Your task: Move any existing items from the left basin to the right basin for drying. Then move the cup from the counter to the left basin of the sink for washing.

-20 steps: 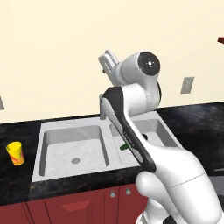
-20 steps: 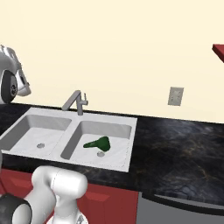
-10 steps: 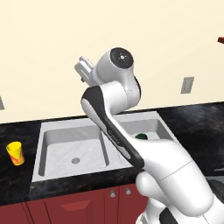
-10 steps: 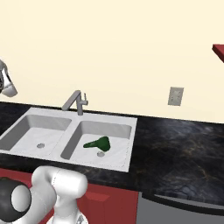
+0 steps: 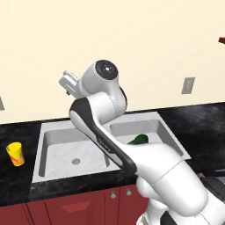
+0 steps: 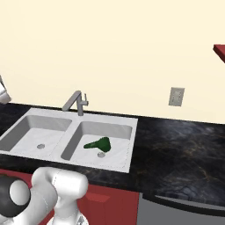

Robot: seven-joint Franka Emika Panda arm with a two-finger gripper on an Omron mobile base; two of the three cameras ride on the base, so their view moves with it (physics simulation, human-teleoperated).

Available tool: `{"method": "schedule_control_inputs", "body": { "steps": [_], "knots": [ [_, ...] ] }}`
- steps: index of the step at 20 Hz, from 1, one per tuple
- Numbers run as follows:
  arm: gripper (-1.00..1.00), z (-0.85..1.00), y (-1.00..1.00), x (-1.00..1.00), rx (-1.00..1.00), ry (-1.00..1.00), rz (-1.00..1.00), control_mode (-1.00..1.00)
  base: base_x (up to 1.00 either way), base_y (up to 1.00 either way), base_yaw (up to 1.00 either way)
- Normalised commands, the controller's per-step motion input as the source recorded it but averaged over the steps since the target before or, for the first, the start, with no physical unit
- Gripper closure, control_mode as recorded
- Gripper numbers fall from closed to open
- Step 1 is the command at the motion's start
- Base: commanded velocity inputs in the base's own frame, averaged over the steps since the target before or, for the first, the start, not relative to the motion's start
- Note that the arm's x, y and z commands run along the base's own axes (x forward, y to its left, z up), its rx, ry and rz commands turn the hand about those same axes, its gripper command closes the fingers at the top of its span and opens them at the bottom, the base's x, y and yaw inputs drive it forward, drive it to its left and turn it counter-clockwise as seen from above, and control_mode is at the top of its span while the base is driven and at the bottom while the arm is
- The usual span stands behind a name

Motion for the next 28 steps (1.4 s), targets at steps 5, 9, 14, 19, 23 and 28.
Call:
{"method": "schedule_control_inputs", "body": {
  "steps": [5,9,14,19,23,28],
  "knots": [
    [-1.00,-0.14,0.38,0.02,0.00,0.01,0.15,-1.00,0.00,0.00,0.00],
    [-1.00,-0.05,0.48,0.09,0.00,0.06,0.16,-1.00,0.00,0.00,0.00],
    [-1.00,-0.10,0.53,0.03,-0.01,0.06,0.13,-1.00,0.00,0.00,0.00],
    [-1.00,-0.22,0.45,0.00,-0.10,0.10,0.04,-1.00,0.00,0.00,0.00],
    [-1.00,-0.25,0.36,0.00,-0.10,0.10,0.02,-1.00,0.00,0.00,0.00],
    [-1.00,-0.25,0.25,0.02,-0.07,0.04,0.00,-1.00,0.00,0.00,0.00]
  ]
}}
